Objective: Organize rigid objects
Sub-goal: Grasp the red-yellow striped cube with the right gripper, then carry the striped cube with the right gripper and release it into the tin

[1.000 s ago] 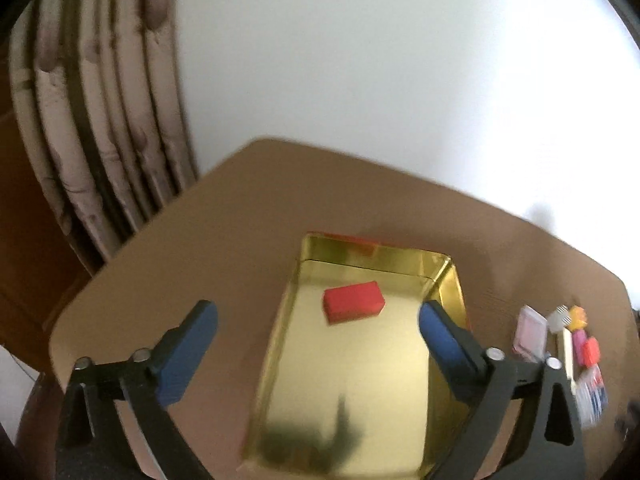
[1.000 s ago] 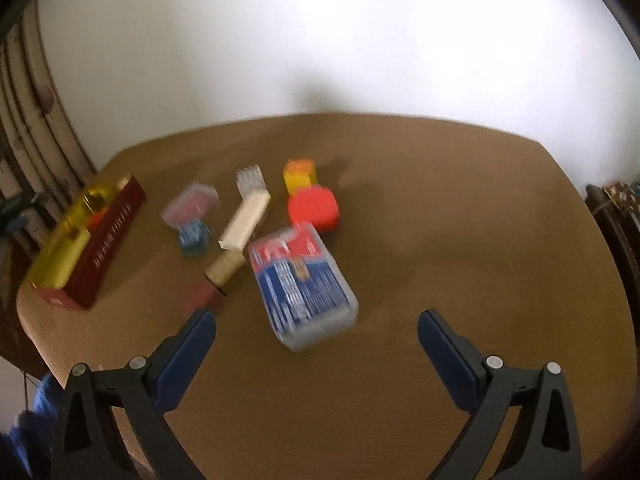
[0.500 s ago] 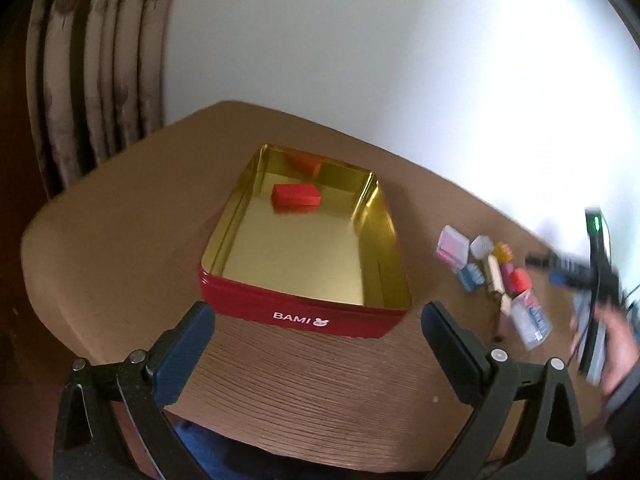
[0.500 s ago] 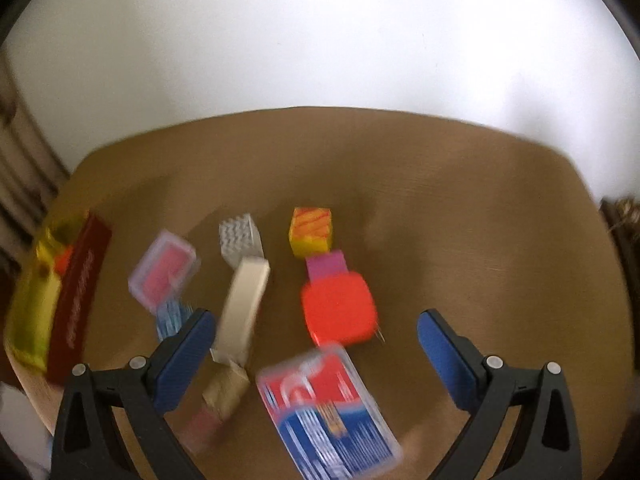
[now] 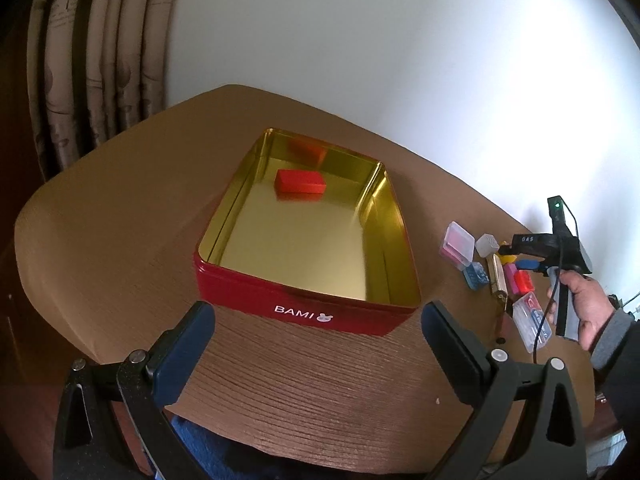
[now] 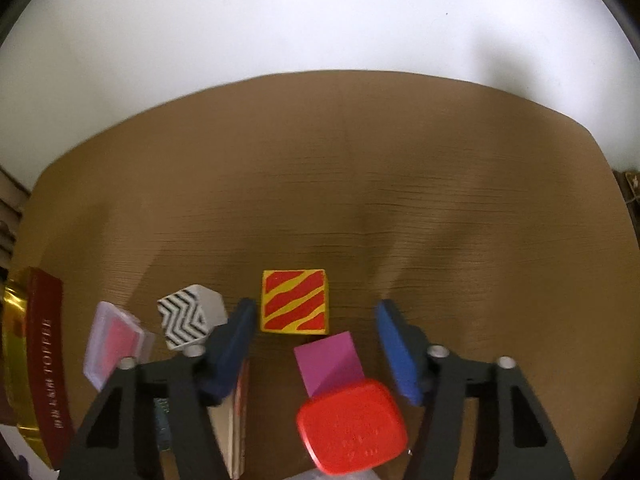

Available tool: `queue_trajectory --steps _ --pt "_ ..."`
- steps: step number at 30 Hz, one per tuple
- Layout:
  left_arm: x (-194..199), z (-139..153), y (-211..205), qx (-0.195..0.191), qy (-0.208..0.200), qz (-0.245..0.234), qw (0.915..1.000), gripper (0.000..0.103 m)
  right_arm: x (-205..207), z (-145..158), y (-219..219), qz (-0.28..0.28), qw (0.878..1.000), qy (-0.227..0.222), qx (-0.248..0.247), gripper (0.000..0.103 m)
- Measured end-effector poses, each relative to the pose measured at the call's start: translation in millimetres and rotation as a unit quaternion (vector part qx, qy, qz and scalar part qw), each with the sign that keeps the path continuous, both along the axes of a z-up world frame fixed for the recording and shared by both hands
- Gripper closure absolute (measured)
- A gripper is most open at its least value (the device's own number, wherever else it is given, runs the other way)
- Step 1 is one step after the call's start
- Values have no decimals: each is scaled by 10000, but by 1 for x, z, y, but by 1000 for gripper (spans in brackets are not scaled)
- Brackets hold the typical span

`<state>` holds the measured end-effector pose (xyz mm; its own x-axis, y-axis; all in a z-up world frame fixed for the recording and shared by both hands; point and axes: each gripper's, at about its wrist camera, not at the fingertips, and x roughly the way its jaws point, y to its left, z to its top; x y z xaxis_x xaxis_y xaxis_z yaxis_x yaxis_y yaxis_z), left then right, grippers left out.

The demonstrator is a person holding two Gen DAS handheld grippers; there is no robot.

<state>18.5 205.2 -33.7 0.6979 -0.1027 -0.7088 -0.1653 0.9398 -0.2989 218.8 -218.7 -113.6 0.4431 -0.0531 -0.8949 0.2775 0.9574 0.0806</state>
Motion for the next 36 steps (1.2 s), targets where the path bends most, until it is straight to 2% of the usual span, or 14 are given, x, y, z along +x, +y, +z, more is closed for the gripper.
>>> queue_trajectory --steps 1,2,5,9,13,17,23,29,36 --pt "1 0 -1 15 6 -6 10000 1 0 -1 -1 6 10000 8 -2 69" --pt "1 -1 -2 26 14 -10 10000 1 1 -1 -1 -5 10000 22 -49 73" --pt "1 -2 -4 37 34 -28 10000 1 -3 6 1 13 9996 -101 -257 73" --pt "0 0 -7 90 -25 -46 9999 1 -16 39 1 -19 9977 -486 -466 73" --pt "-3 4 -7 117 -58 -8 9999 1 -31 84 6 -64 9938 -818 -753 73" --pt "-9 9 -8 233 -125 16 9997 1 -61 136 27 -46 9850 -1170 -1266 73" --pt "-21 22 -4 413 -358 104 9985 1 -101 203 67 83 9734 -1667 -1571 73" --pt "-35 30 -3 552 -467 166 9972 1 -116 232 97 324 9672 -1970 -1568 73" --pt "-49 33 -1 555 -496 209 9970 1 -130 256 153 661 9571 -2186 -1784 73"
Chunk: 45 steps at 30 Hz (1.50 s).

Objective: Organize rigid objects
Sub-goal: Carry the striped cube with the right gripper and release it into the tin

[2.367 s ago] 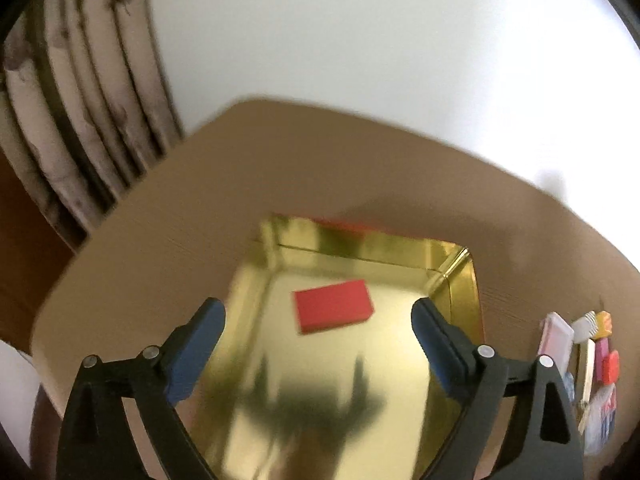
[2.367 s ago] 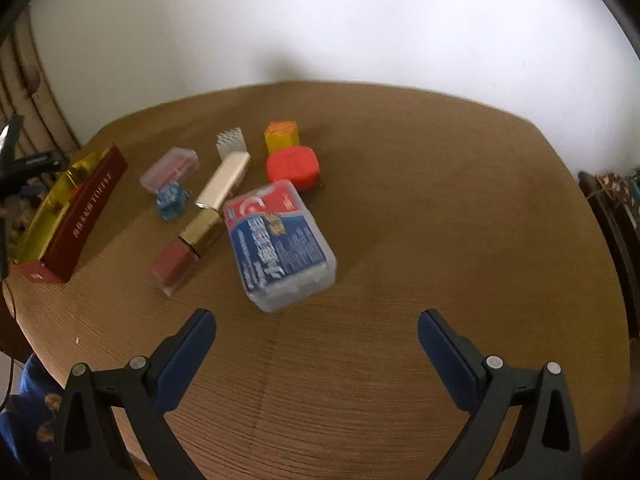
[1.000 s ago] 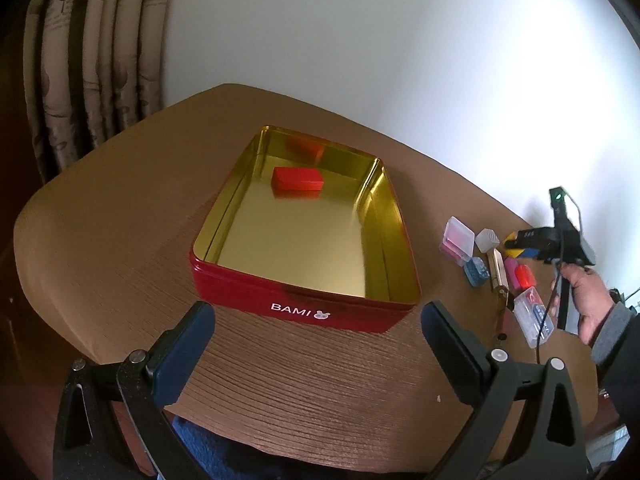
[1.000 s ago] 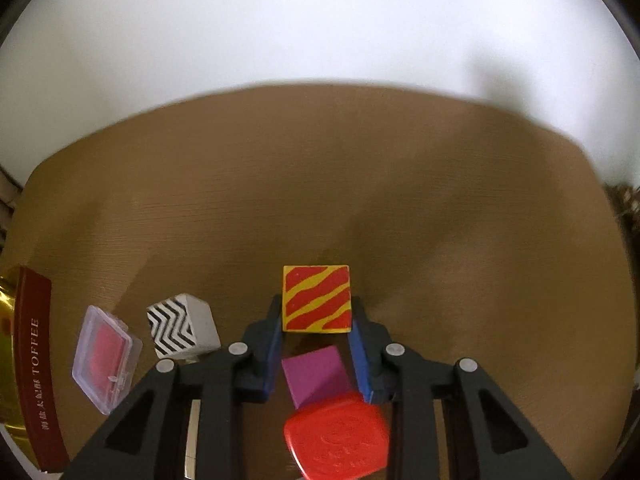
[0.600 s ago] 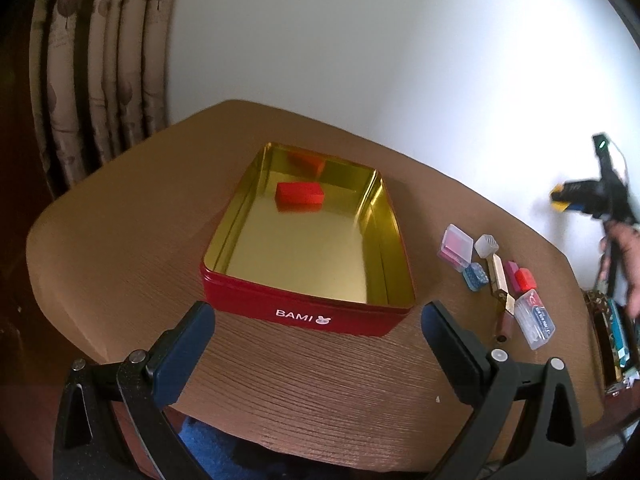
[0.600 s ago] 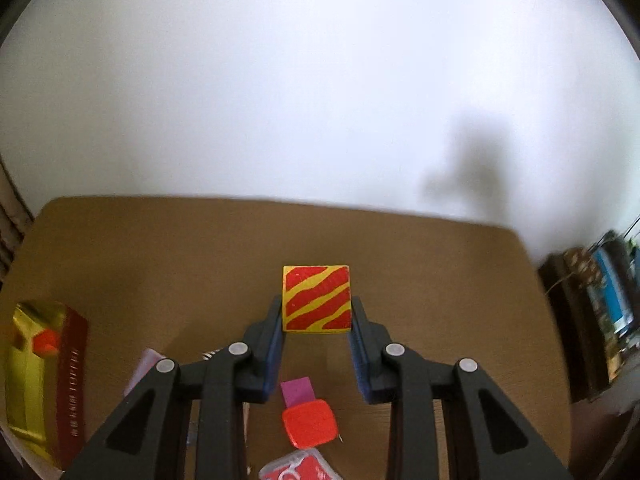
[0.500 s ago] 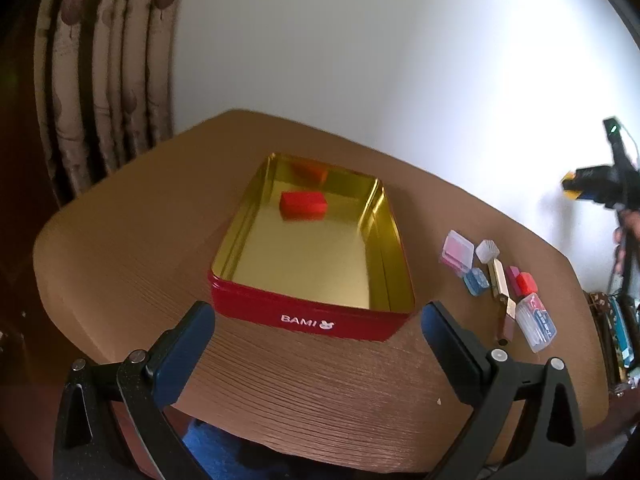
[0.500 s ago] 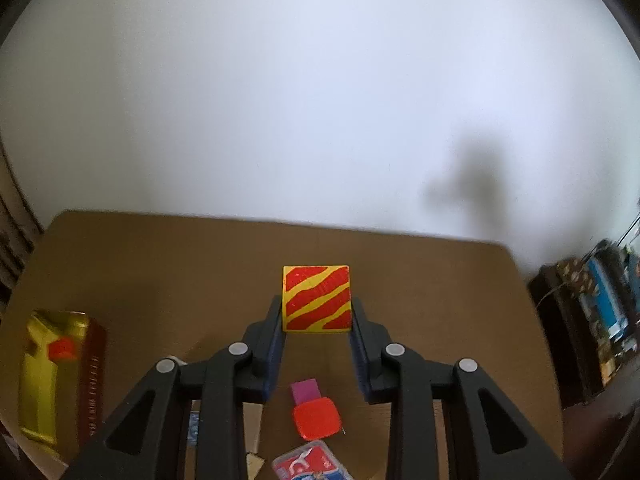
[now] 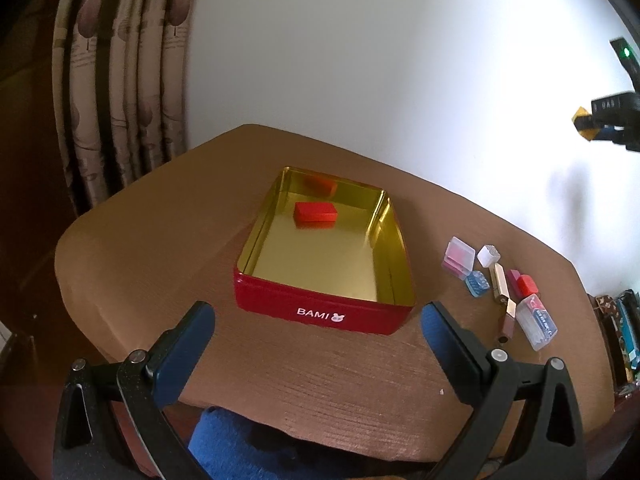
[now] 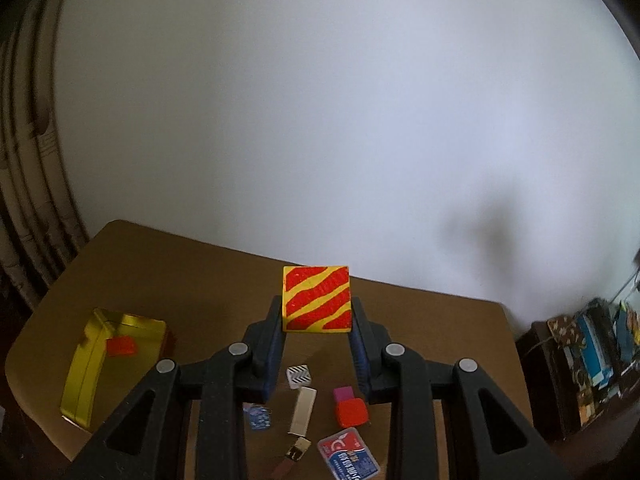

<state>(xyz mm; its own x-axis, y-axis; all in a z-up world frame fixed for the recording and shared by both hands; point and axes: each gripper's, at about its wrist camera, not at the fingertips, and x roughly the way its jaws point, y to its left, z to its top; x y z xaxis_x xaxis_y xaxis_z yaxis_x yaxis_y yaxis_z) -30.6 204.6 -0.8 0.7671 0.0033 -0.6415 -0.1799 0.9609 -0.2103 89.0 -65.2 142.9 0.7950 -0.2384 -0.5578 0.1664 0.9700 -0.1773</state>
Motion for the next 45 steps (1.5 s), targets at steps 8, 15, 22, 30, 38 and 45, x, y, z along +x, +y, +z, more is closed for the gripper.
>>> queue_trajectory --steps 8,15,22,30,38,45 --pt "-16 4 15 -46 -78 241 9997 1 5 -19 50 464 9988 126 33 73" --pt "-30 -2 59 -449 116 854 9953 1 22 -64 114 977 9937 551 56 73" --pt "-37 -7 98 -902 156 1398 9859 1 33 -118 180 1491 9833 1042 105 73" --pt "-32 -17 112 -1144 333 1560 9805 1 44 -186 240 1977 9651 1706 185 73" --pt "-32 -21 120 -1305 407 1696 9760 1 60 -242 269 2035 9547 2153 294 73" --pt "-26 -25 122 -1450 502 1715 9732 1 71 -273 274 2062 9478 2401 389 73"
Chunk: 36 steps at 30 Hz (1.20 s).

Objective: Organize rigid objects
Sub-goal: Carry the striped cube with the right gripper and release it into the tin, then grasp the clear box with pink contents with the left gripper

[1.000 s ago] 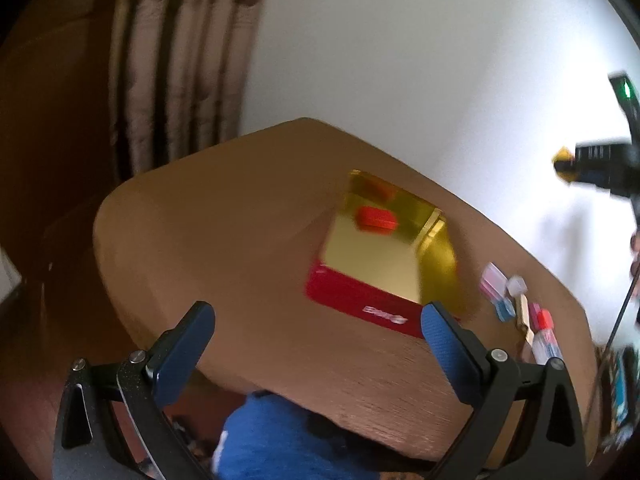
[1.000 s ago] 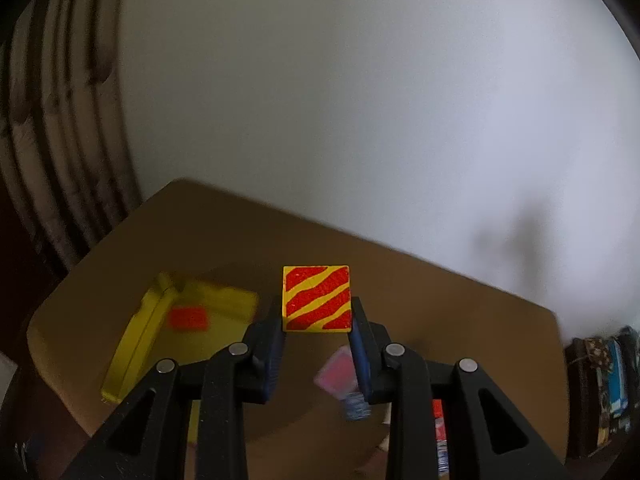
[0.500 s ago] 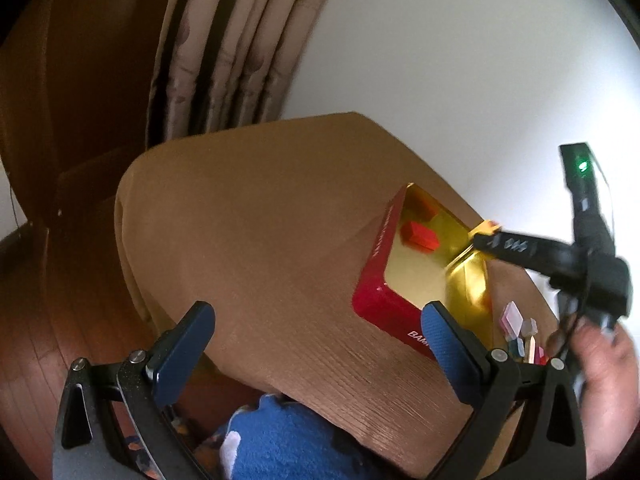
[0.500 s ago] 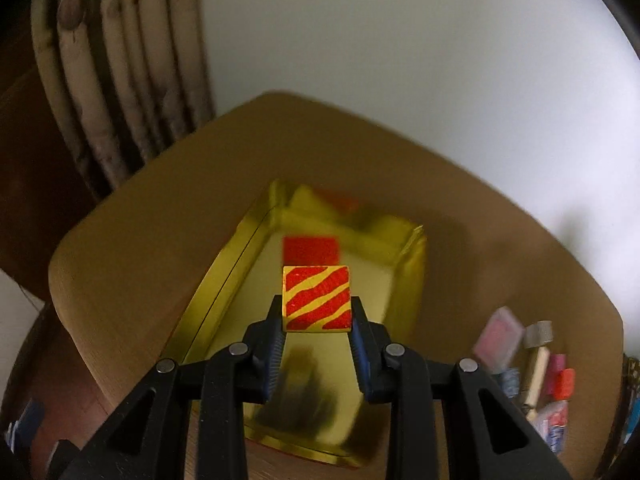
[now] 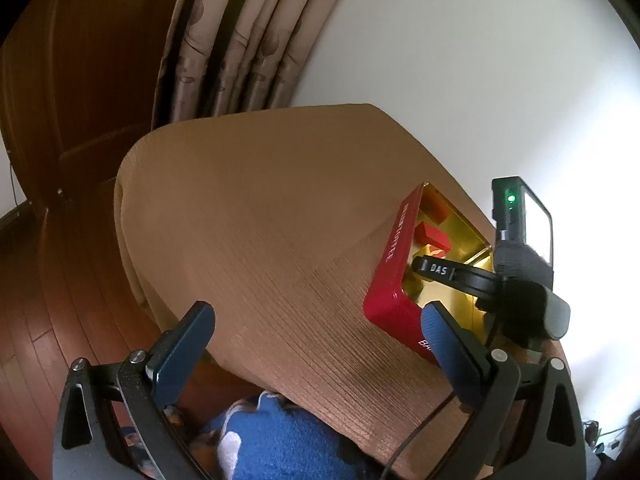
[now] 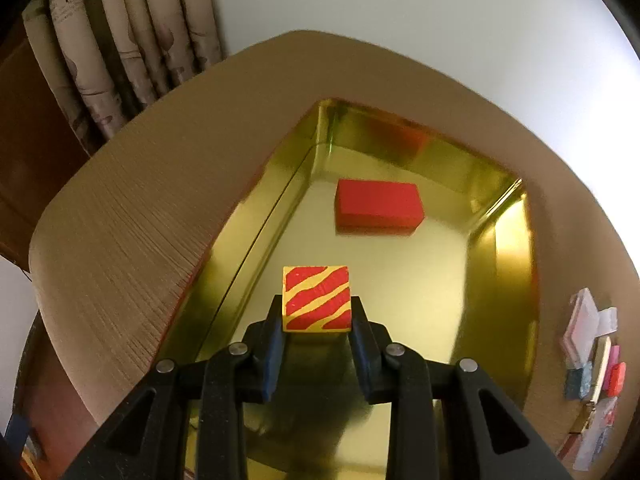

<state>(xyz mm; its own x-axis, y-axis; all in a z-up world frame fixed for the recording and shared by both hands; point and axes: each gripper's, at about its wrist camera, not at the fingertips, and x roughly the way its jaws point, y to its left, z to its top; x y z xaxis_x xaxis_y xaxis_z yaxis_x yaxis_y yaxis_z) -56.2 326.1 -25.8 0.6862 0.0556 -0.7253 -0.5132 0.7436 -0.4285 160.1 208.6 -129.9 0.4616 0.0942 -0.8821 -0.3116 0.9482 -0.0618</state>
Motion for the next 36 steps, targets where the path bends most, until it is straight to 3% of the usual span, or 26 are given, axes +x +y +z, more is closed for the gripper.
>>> queue_trajectory --steps 3,5,8,11,15,16,20,24,30,33,36 --pt "2 0 -1 20 0 -22 10000 1 4 -6 -4 -5 9998 128 174 73" --pt "3 1 -4 81 7 -87 9999 1 5 -5 -8 26 9988 156 454 63" --pt "2 3 -11 201 -30 -135 9997 1 -9 19 -30 28 9958 -150 902 53" --pt "0 7 -22 355 -97 -241 9990 1 -39 59 -84 -120 9876 -731 1385 47" --pt "2 21 -55 641 -420 -914 9929 1 -82 78 -183 -852 9807 -1128 1350 39" --pt "3 25 -66 762 -510 -1143 9892 1 -95 77 -208 -1066 9792 -1206 1235 34" --pt "7 37 -121 1128 -763 -2064 9689 1 -153 48 -324 -2182 9628 -1188 1068 34" --pt "34 40 -194 1509 -810 -2997 9385 1 -197 17 -399 -2857 9431 -1082 1312 34" --pt "116 33 -292 1922 -410 -3827 9027 1 -226 -5 -444 -3145 9284 -994 1711 34" --pt "154 28 -326 2354 -293 -3927 8885 1 -229 9 -452 -3074 9245 -1036 2002 34" --pt "186 19 -352 2686 -138 -4106 8712 1 -231 32 -443 -2829 9315 -1307 1877 34"
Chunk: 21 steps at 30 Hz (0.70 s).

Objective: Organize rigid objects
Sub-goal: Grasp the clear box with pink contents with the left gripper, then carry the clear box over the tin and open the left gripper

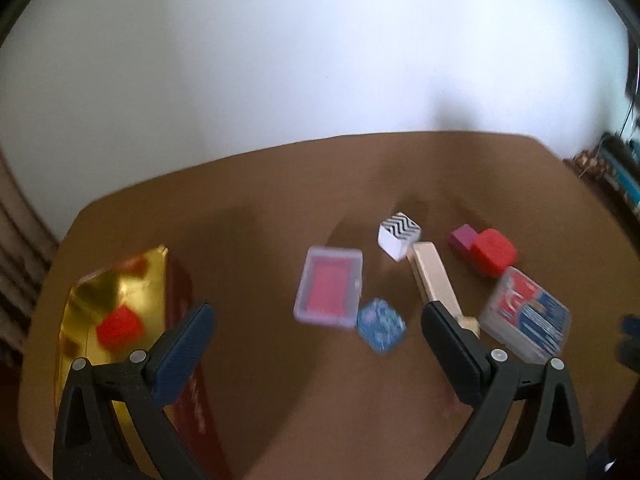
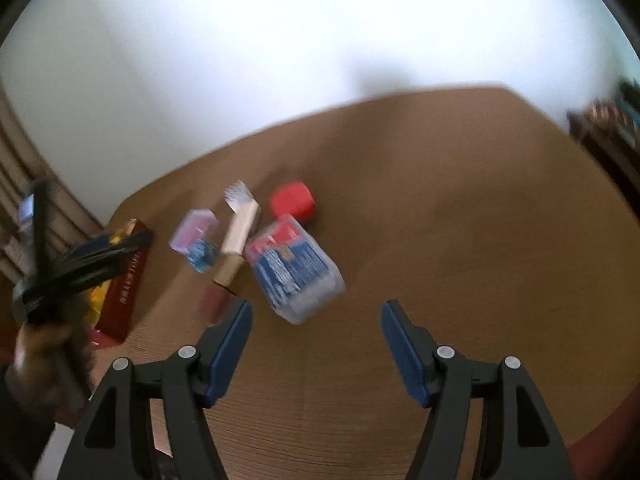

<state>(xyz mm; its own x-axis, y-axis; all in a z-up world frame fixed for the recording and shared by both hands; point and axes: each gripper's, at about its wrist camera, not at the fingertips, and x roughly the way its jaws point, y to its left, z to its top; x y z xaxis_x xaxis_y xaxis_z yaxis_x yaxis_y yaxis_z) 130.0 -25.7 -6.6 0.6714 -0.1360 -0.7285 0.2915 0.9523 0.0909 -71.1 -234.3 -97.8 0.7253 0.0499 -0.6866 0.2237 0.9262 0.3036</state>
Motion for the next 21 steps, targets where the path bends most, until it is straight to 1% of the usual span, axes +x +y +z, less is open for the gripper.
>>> queue_trajectory --steps 2,4,7,10,11,12,13,14,16,17,19,20,21 --pt "14 -8 -11 181 43 -55 9998 1 1 10 9 131 9997 -5 -182 34" --pt "31 -21 -20 318 267 -113 9991 1 2 13 13 190 9995 19 -233 34" --pt "51 -40 -25 375 551 -32 9978 1 1 13 14 248 9995 50 -178 34" --pt "69 -55 -27 313 777 104 9964 2 3 15 13 250 9990 109 -362 34" --pt "75 -59 -27 308 827 171 9960 5 3 14 12 252 9989 123 -363 34" --pt "82 -64 -27 266 937 207 9950 11 4 13 10 254 9991 133 -310 34" --pt "87 -68 -27 194 1023 230 9943 14 3 12 7 246 9992 132 -277 34" --pt "92 -70 -26 96 1101 276 9935 19 3 12 5 215 9993 117 -267 34" --pt "98 -77 -24 -111 1277 369 9911 24 1 14 2 150 9994 100 -312 34" --pt "99 -77 -23 -214 1214 392 9916 34 0 15 0 143 9994 82 -308 34" --pt "99 -76 -27 -239 1133 317 9928 52 -1 15 -2 108 9996 34 -265 34" --pt "98 -74 -30 -197 1062 256 9938 53 0 14 -3 96 9996 33 -260 34" --pt "101 -74 -32 -173 1079 237 9937 54 -3 16 -5 76 9996 62 -264 34"
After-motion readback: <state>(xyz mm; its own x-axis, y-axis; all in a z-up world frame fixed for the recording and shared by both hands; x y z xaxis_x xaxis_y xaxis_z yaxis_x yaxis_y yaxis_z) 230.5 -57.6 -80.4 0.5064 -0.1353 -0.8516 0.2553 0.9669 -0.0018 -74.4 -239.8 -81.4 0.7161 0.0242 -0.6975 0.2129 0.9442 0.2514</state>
